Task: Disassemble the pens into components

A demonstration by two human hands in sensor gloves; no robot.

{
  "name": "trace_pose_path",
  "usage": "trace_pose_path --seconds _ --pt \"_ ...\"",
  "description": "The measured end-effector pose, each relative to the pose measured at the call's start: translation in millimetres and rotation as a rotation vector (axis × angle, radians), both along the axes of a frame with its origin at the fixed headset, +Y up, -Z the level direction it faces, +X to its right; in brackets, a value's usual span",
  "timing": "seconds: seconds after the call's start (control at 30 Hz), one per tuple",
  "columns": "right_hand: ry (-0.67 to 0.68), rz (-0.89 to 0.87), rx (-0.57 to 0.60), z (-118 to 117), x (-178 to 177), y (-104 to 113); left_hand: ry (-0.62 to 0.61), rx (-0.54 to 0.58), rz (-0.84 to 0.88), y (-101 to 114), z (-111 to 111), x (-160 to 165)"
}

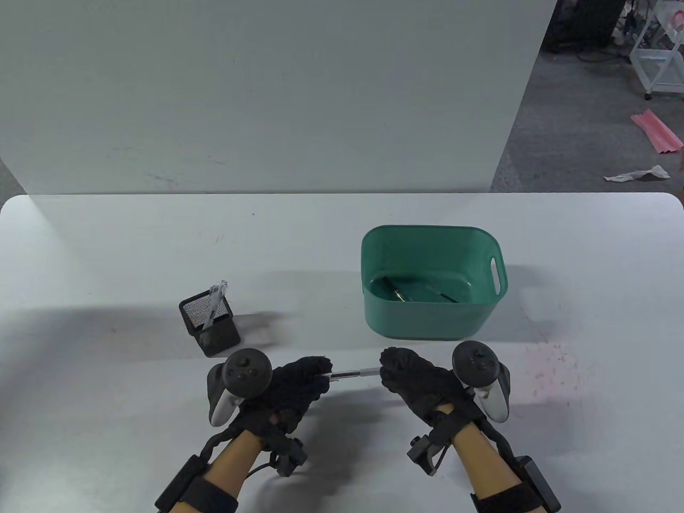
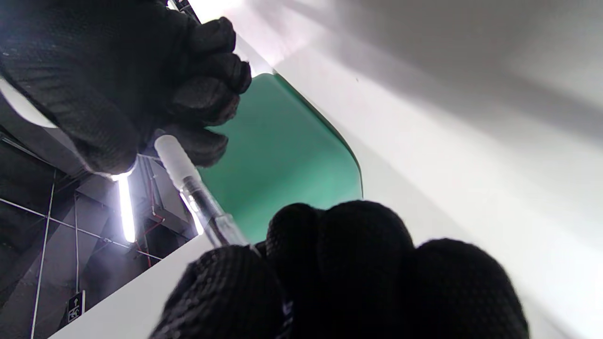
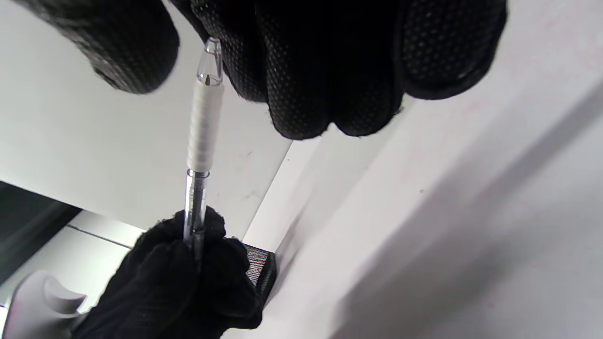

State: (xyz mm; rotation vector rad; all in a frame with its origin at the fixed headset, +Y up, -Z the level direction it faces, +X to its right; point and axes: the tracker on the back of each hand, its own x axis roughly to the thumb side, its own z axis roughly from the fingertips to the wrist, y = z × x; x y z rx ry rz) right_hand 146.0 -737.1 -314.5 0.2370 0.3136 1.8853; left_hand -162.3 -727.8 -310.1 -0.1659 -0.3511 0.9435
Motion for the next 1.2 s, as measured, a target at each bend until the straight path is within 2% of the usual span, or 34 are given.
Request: trace_pose_path --seconds 0.1,0.3,0.5,0.63,0.77,0.83,1.07,1.2 --pt "-0.036 -0.008 -0.014 -1 -1 -1 -0.012 0.002 -0.002 1 0 2" --pt "0.012 0.053 0.051 -1 -1 5 -0.004 -0.005 0.004 0 -1 0" --pt "-0.039 0.029 0.018 -2 1 2 -0.010 -0.008 0.011 0 -1 1" --pt "0.015 0.051 0.062 -3 0 7 -0.010 -0.023 0.017 -1 -1 0" --pt "0.029 0.074 0.019 -1 2 5 -0.009 -0.028 0.019 -1 -2 0" --pt "-0.010 0.072 -0.012 -1 4 2 -0.010 -0.032 0.024 -1 -1 0" --pt "0.034 0.066 0.046 -2 0 10 -0.008 -0.049 0.039 -2 -2 -1" --pt "0.037 0.087 0.005 -1 2 5 -0.012 -0.056 0.054 -3 -2 -1"
